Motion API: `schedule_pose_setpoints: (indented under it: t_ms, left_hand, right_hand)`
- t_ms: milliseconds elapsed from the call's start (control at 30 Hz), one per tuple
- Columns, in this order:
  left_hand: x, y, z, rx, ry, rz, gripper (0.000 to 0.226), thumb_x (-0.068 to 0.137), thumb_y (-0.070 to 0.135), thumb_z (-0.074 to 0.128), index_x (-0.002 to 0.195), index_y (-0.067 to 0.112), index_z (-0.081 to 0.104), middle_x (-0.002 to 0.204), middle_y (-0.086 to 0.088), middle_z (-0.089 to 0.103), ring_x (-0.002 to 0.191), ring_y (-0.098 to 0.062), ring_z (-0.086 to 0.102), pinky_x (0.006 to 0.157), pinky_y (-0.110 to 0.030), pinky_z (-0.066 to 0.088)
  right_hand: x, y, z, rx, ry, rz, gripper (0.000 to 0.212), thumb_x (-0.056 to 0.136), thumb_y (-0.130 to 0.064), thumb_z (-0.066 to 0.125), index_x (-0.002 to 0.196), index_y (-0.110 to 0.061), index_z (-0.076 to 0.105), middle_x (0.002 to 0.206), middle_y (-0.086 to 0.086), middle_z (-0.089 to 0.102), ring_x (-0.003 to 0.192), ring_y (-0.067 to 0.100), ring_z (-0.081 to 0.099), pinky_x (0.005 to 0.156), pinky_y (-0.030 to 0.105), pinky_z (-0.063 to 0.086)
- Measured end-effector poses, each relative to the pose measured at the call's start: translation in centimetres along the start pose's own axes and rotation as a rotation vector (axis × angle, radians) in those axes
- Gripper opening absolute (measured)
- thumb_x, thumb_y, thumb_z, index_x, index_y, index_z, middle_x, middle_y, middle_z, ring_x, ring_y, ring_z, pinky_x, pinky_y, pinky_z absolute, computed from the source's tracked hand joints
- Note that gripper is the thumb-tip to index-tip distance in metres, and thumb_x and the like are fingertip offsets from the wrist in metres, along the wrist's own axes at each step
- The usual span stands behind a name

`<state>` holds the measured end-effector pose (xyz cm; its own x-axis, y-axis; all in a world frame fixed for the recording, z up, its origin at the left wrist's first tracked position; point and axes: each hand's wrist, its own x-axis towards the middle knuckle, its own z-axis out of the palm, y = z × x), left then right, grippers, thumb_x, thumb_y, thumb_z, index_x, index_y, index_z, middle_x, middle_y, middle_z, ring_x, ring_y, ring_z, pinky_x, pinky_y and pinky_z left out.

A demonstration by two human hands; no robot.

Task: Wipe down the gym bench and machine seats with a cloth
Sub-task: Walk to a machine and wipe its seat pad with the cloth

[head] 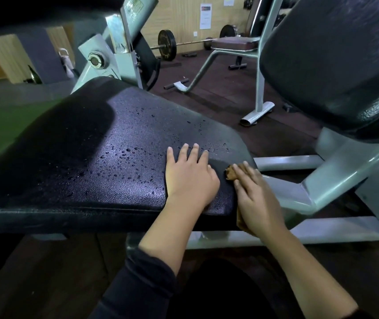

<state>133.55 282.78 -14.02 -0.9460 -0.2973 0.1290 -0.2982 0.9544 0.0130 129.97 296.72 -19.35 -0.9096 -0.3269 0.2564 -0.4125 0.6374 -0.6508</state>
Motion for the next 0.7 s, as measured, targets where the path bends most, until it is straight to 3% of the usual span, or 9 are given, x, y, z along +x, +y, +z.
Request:
schedule_pose_setpoints:
  t_ms: [133,467,600,700]
  left_hand:
    - [2.6,-1.6,-1.1,0.027,-0.119,-0.018,0.051,0.102,0.041,0.016,0.153,0.038,0.014,0.163,0.005,0.000,0.150,-0.017,-0.004,0.118,-0.049,-0.010]
    - [4.0,-1.8,-0.4,0.072,-0.036,-0.067,0.053,0.101,0.042,0.014,0.154,0.035,0.014,0.163,-0.001,0.000,0.150,-0.022,-0.004,0.117,-0.053,-0.007]
    - [4.2,-1.7,-0.3,0.075,-0.035,-0.073,0.053,0.101,0.042,0.015,0.154,0.034,0.015,0.163,-0.002,0.001,0.150,-0.023,-0.004,0.117,-0.055,-0.007]
    - [4.1,-1.7,-0.2,0.071,-0.021,-0.075,0.053,0.100,0.043,0.015,0.153,0.035,0.016,0.163,-0.001,0.002,0.150,-0.023,-0.003,0.117,-0.055,-0.007]
  right_hand:
    - [3.2,-1.9,0.2,0.058,-0.125,-0.088,0.039,0.099,-0.029,0.041,0.138,-0.037,0.043,0.153,-0.013,0.026,0.143,0.010,0.019,0.116,0.031,0.015]
    - [5.8,-1.3,1.2,0.091,-0.167,-0.173,0.038,0.099,-0.035,0.039,0.136,-0.044,0.041,0.152,-0.018,0.027,0.141,0.000,0.020,0.117,0.031,0.018]
    - [9.7,-2.0,2.1,0.087,-0.198,-0.152,0.039,0.099,-0.031,0.040,0.137,-0.038,0.042,0.153,-0.013,0.027,0.141,0.004,0.022,0.115,0.029,0.019]
    - [13.6,-0.7,2.6,-0.078,-0.245,-0.224,0.043,0.098,-0.022,0.039,0.142,-0.022,0.039,0.154,-0.003,0.028,0.143,0.015,0.021,0.117,0.029,0.017]
